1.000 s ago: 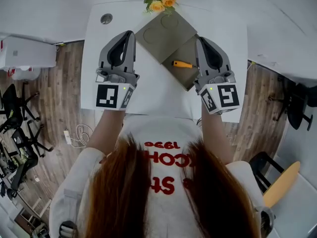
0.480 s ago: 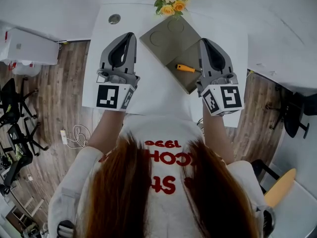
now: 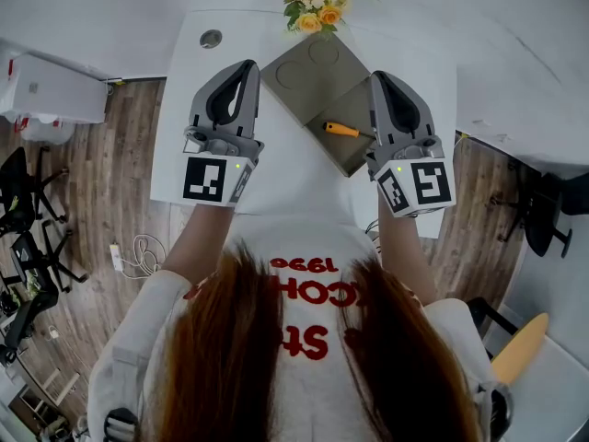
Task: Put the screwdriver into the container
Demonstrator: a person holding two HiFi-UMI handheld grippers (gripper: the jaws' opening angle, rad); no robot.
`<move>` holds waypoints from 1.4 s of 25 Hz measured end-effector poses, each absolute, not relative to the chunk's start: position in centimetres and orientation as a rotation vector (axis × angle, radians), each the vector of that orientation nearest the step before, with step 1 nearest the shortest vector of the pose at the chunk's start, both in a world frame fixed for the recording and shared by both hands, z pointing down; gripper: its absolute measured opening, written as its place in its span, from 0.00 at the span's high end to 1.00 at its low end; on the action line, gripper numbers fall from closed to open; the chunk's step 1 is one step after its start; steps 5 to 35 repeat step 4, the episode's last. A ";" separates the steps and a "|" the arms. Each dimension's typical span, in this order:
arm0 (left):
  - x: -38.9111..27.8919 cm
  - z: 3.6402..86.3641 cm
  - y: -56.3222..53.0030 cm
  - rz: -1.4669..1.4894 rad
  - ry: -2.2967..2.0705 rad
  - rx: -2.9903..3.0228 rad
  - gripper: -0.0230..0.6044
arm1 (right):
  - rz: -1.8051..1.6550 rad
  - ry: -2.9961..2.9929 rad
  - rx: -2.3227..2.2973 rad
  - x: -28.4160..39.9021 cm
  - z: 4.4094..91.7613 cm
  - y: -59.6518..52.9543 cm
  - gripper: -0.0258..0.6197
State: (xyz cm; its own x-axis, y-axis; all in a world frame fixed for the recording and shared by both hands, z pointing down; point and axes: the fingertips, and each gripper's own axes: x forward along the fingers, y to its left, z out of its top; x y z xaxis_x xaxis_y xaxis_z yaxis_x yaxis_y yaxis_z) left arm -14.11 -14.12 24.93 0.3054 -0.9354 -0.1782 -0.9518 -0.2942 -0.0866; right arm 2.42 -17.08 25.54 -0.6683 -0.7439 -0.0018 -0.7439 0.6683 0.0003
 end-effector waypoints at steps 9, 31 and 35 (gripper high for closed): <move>-14.3 25.0 -14.4 0.142 1.749 -2.388 0.95 | 0.011 2.871 -1.281 2.2 25.5 -17.3 0.95; -14.3 25.0 -14.4 0.142 1.749 -2.388 0.95 | 0.011 2.871 -1.281 2.2 25.5 -17.3 0.95; -14.3 25.0 -14.4 0.142 1.749 -2.388 0.95 | 0.011 2.871 -1.281 2.2 25.5 -17.3 0.95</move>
